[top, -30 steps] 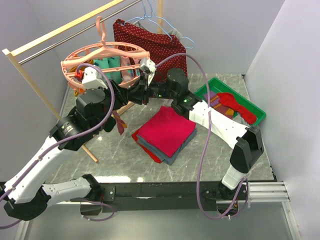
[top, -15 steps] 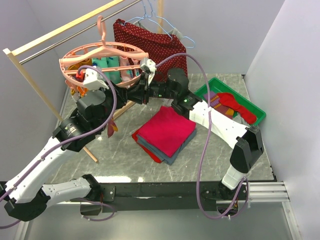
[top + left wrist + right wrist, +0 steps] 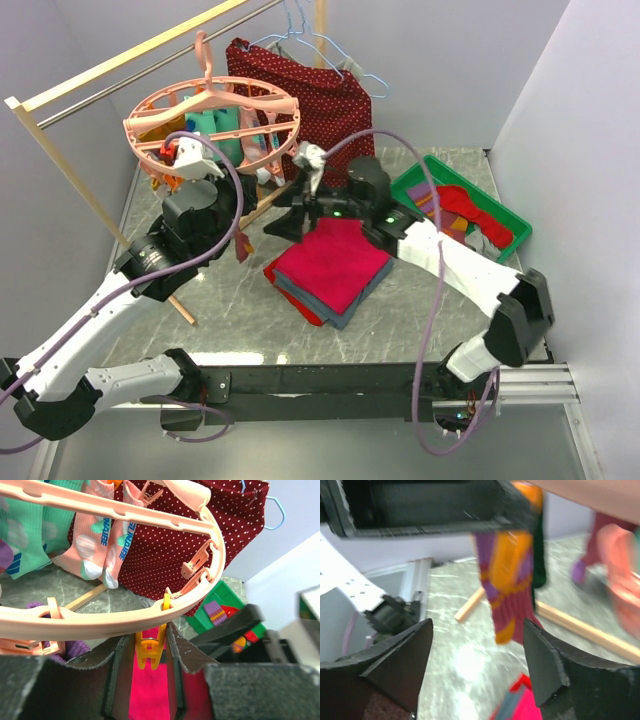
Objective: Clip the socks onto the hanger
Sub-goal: Open the clamp at the hanger, then pick up the sock from the bin.
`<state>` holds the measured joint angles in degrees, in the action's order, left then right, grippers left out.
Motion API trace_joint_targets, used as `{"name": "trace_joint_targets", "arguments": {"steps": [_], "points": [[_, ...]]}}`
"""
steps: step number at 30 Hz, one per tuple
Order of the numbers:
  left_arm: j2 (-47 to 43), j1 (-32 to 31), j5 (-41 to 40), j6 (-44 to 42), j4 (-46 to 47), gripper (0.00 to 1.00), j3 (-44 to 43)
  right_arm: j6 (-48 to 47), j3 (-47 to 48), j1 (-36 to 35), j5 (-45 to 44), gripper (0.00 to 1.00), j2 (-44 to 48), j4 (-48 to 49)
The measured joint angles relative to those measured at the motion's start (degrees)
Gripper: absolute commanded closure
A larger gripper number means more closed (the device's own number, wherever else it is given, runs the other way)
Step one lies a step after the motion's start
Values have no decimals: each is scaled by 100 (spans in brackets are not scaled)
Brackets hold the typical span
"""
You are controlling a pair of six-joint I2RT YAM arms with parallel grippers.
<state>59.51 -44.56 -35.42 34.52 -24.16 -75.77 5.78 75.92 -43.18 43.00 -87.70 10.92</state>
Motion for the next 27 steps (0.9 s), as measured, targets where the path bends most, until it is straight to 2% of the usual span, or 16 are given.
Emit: {"name": "trace_joint_targets", "arguments": {"steps": [7, 15, 20, 22, 27], "points": [[0, 2, -2, -90, 101, 99, 144, -291, -424, 844, -1246, 16, 892, -1178], [11, 13, 0, -129, 101, 99, 151, -728, -385, 2245, -3224, 16, 839, -2669], [11, 13, 7, -142, 83, 99, 151, -796, -356, 3073, -3779, 21, 396, -2830], [11, 17, 15, -146, 68, 99, 151, -774, -275, 3362, -3873, 25, 42, -2857], [9, 24, 24, -144, 17, 99, 149, -684, 286, 3908, -3958, 27, -1276, -3069]]}}
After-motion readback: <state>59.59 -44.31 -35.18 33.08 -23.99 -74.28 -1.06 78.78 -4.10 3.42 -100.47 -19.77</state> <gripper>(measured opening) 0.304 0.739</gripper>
